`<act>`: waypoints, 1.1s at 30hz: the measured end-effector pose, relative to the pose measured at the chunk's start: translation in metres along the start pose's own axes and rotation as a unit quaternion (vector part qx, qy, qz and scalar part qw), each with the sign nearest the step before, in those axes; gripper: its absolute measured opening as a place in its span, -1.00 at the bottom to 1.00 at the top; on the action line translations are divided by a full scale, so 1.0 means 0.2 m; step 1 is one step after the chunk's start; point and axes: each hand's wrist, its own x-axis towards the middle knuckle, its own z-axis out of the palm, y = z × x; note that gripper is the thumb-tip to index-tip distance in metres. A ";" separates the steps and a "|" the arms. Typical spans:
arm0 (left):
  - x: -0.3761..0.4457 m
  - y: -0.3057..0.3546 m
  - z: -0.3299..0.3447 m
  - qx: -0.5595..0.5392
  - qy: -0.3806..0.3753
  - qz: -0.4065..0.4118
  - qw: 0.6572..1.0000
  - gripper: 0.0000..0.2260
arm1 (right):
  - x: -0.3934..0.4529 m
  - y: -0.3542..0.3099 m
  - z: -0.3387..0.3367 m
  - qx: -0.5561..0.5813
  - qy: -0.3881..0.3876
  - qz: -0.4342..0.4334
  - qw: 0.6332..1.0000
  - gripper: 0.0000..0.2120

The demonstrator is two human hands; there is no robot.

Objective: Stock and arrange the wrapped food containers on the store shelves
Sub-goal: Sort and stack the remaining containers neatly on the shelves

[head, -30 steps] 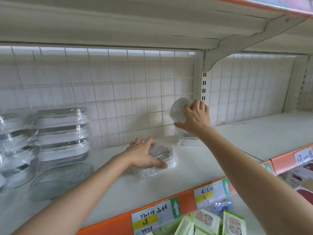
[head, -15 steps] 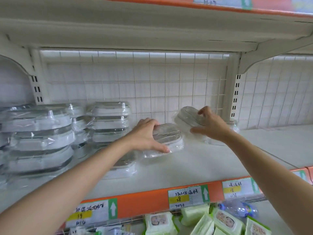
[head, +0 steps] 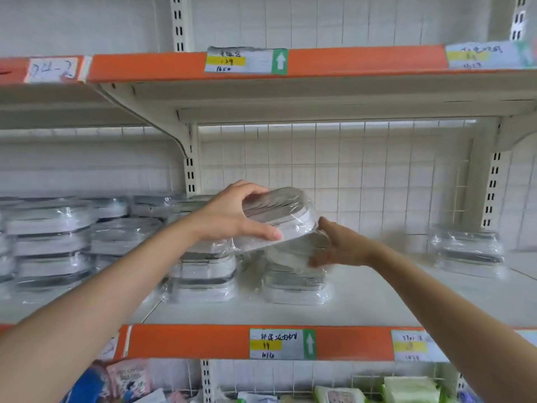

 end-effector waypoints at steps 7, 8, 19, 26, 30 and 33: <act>-0.18 -0.06 -0.27 -0.064 0.035 0.005 0.997 -0.25 | 0.05 -0.15 0.05 -0.085 -0.037 0.000 0.996 -0.36; -0.20 -0.09 -0.30 -0.065 0.040 0.004 0.997 -0.23 | 0.05 -0.19 0.04 -0.079 -0.004 -0.012 0.997 -0.41; -0.37 -0.67 -0.78 0.167 0.105 -0.143 0.970 -0.34 | 0.31 -0.70 0.06 -0.155 0.188 -0.156 0.957 -0.67; -0.29 -0.92 -0.74 0.180 0.095 -0.162 0.966 -0.32 | 0.44 -0.82 0.19 -0.189 0.111 -0.156 0.963 -0.56; -0.26 -0.99 -0.69 0.235 0.046 -0.139 0.961 -0.57 | 0.47 -0.81 0.25 -0.189 0.110 -0.151 0.964 -0.54; -0.27 -1.01 -0.67 0.244 0.040 -0.148 0.958 -0.59 | 0.48 -0.81 0.26 -0.175 0.121 -0.158 0.964 -0.56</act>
